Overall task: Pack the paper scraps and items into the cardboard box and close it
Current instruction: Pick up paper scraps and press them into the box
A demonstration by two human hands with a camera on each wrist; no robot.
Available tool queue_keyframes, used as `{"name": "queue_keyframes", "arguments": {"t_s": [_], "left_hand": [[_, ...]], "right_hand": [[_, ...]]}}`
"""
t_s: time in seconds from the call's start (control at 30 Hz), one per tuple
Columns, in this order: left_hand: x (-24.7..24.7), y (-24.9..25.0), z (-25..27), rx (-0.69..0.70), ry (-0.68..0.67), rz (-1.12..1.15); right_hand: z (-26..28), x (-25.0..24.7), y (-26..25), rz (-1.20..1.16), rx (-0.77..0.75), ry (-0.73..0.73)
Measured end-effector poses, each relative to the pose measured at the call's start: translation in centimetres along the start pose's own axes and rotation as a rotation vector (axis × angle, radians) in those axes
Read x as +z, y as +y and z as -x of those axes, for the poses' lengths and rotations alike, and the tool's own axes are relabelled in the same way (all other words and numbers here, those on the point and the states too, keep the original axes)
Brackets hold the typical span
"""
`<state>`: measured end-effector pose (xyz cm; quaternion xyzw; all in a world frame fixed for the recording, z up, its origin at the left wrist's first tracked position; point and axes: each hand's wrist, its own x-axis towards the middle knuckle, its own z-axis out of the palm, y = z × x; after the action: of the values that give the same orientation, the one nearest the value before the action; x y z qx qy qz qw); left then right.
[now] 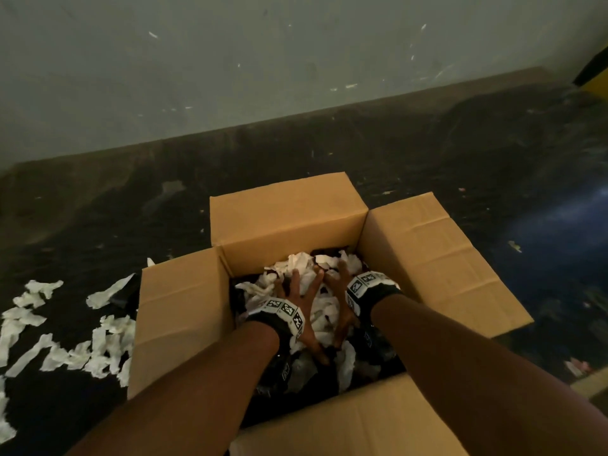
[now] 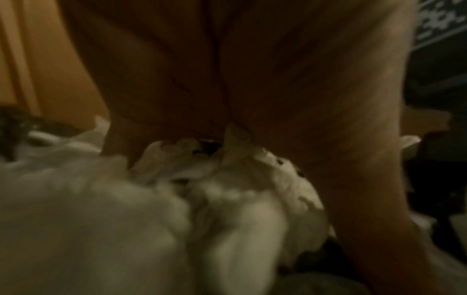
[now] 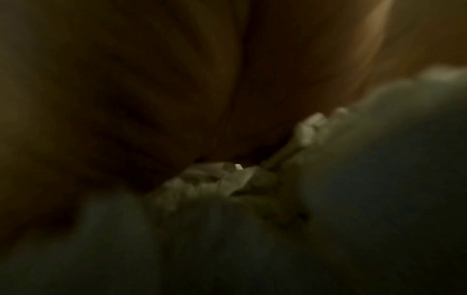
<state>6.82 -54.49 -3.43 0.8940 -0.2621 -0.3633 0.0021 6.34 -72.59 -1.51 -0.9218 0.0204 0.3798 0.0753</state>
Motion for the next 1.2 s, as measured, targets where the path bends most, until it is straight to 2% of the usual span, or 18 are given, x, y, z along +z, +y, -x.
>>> {"name": "queue_keyframes", "arguments": {"t_s": [0.07,0.13,0.2,0.27,0.33,0.47,0.63,0.77,0.9,1.03,1.13,1.2], "left_hand": [[1.3,-0.4,-1.1,-0.033,0.036,0.015],[1.9,-0.5,-1.3,-0.046,0.068,0.054],[2.0,-0.6,-1.1,-0.03,0.061,0.095],[1.7,-0.7,-1.4,-0.015,0.046,0.078],[1.1,-1.0,-1.0,-0.017,0.013,0.094],[-1.5,-2.1,0.0,0.07,-0.015,-0.001],[-3.8,-2.2,1.1,0.024,0.021,-0.072],[-0.9,-2.9,1.0,-0.104,-0.061,-0.032],[0.2,-2.7,1.2,-0.091,-0.075,0.062],[-2.3,-2.2,2.3,-0.028,-0.042,0.065],[-4.7,-1.5,3.9,0.038,0.071,0.114],[-5.9,-1.3,5.3,0.067,0.17,0.158]], "right_hand": [[-1.2,1.2,0.0,0.033,-0.028,-0.089],[-2.9,2.3,0.3,-0.031,-0.042,-0.146],[-4.4,2.9,0.7,-0.054,-0.037,-0.168],[-3.7,2.2,0.5,-0.027,-0.058,-0.172],[-2.4,1.2,0.4,0.025,-0.079,-0.145],[0.8,-1.5,0.9,0.18,-0.157,-0.005],[0.6,-4.1,1.2,0.137,-0.169,-0.002],[-1.4,-0.6,2.5,0.125,-0.077,0.041],[-4.9,3.1,4.2,0.07,-0.035,0.064],[-0.2,-0.7,2.2,0.06,-0.084,0.09],[3.7,-4.3,0.6,0.045,-0.139,0.073],[5.0,-5.4,-0.2,0.04,-0.146,0.154]]}}
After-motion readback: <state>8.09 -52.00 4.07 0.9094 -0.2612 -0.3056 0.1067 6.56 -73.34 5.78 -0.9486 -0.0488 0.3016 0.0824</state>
